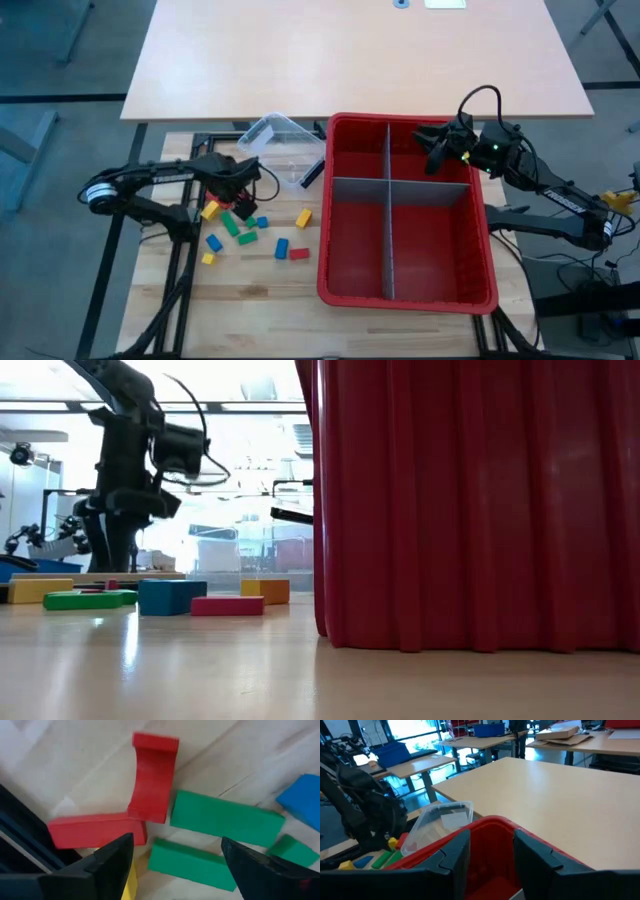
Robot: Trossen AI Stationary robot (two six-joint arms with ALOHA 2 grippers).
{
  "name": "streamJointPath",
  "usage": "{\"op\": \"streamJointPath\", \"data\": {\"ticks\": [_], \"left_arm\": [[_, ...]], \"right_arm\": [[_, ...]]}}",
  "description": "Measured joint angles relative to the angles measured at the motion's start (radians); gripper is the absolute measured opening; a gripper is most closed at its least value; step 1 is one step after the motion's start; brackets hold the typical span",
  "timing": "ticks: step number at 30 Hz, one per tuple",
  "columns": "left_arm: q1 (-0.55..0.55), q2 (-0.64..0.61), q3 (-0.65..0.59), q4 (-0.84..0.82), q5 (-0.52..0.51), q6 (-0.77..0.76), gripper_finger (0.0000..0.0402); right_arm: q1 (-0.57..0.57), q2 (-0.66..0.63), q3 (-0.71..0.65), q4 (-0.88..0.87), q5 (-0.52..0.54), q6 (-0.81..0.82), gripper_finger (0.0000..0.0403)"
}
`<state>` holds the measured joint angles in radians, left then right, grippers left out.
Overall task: Sort blocks
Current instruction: Put the top red block into the top left of the red bin
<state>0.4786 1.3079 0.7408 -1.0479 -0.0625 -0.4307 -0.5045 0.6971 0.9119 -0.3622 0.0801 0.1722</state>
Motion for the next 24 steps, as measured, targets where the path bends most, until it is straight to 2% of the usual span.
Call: {"op": "streamJointPath", "data": {"ticks": [6,12,24], "left_arm": [[0.000,0.094,-0.002,0.070,-0.020,0.002,0.0274],[0.001,0.134,-0.002,0.100,-0.023,0.011,0.0274],[0.003,0.101,-0.002,0.112,-0.029,0.002,0.0273]], "right_arm": [[0.000,0.000,0.000,0.000,0.000,0.020,0.0123],[0.000,0.000,0.000,0.000,-0.001,0.038,0.0115],[0.000,0.000,0.000,0.000,0.000,0.037,0.0123]]}}
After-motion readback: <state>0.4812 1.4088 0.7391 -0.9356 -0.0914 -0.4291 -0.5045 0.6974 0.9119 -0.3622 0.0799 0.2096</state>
